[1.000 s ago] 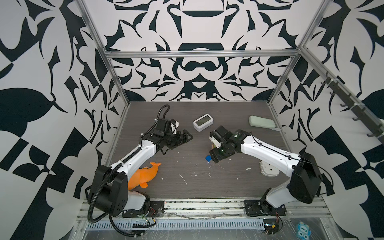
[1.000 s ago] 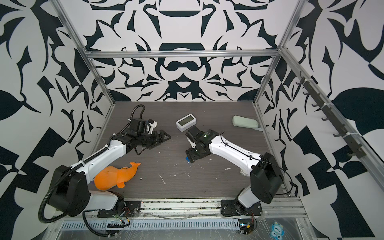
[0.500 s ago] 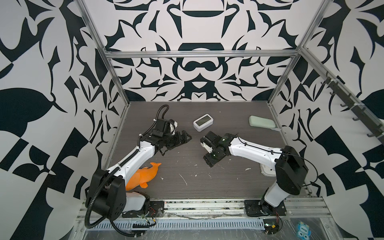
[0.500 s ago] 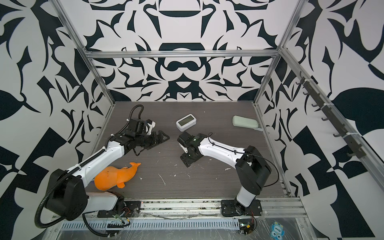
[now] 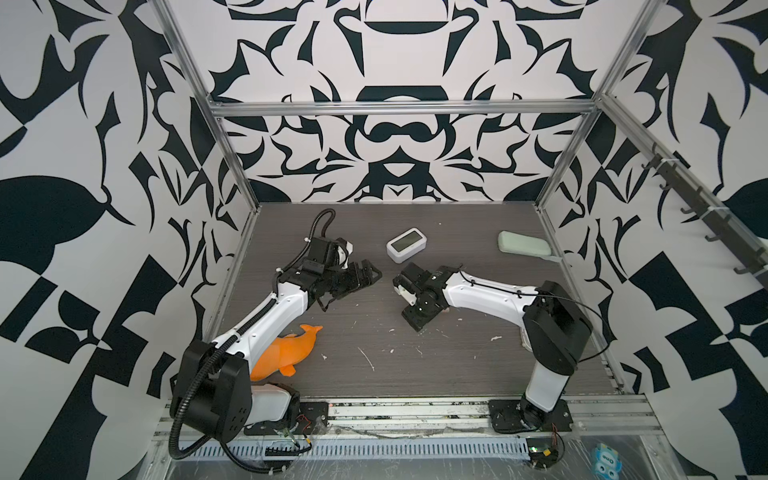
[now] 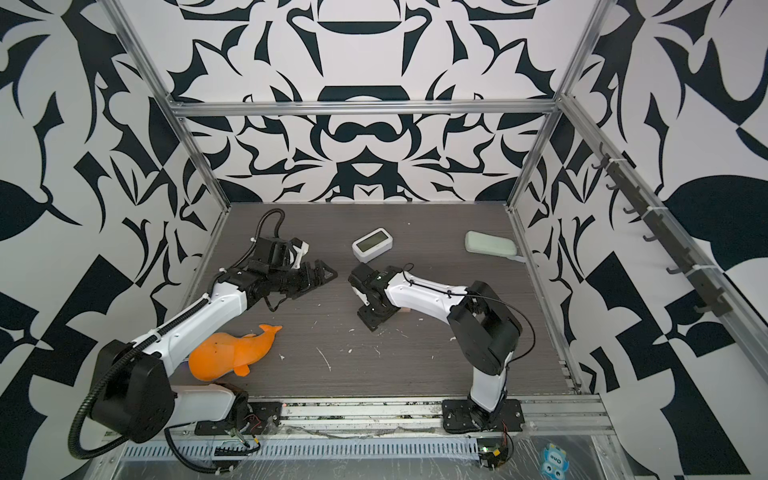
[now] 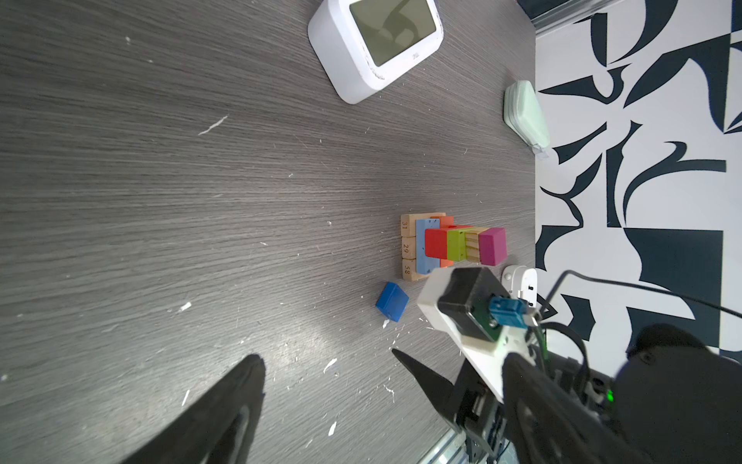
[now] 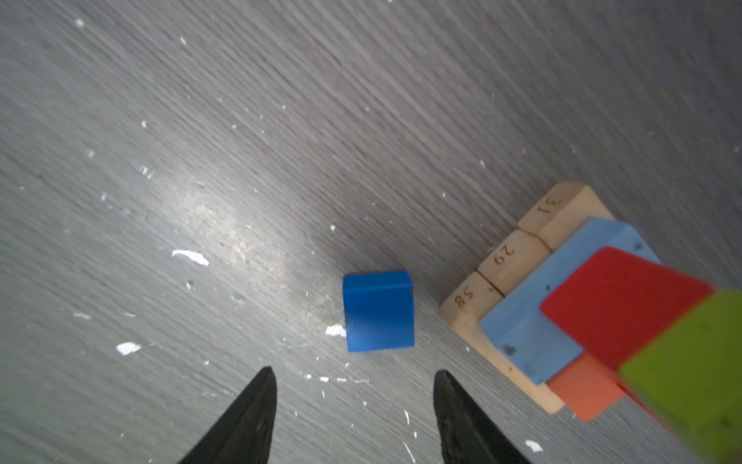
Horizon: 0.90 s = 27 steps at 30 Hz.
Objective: Build the wood block tower
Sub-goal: 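Raise the right gripper and move it down over the blue cube, then close the right gripper on the blue cube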
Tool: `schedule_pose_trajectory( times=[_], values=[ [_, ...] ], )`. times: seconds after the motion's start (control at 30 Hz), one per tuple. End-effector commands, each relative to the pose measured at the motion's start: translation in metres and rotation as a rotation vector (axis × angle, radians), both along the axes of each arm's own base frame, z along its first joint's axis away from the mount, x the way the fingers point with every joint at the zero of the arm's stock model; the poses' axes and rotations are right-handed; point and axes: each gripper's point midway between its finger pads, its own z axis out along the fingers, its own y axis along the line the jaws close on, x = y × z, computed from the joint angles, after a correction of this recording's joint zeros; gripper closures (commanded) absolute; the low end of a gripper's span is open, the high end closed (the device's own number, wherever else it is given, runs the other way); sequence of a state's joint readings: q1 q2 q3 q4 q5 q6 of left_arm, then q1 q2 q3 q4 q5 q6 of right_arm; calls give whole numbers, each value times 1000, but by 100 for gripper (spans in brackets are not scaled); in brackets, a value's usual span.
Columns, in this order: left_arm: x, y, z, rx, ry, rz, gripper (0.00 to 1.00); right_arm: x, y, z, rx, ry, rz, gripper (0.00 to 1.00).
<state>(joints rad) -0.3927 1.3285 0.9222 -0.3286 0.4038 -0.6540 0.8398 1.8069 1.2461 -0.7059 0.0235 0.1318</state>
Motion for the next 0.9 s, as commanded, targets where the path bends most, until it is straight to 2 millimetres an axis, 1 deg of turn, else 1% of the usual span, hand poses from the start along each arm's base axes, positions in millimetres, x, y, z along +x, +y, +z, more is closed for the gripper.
schedule_pose_trajectory(
  times=[0.0,0.07,0.27,0.57,0.77,0.87],
  values=[
    [-1,2,10,2,-23,-5,5,12,11,11,19,-45,17,34],
    [-2,2,11,3,-24,-8,5,13,15,9,30,-43,21,35],
    [-3,4,11,8,-26,-7,5,15,17,3,27,-42,20,36],
    [-4,3,9,1,-20,-10,5,16,17,-6,19,-30,7,38],
    [-5,3,8,1,-18,-10,5,18,12,-12,0,-22,-7,39],
    [-5,4,8,1,-19,-9,5,17,11,-14,2,-10,-14,43]
  ],
)
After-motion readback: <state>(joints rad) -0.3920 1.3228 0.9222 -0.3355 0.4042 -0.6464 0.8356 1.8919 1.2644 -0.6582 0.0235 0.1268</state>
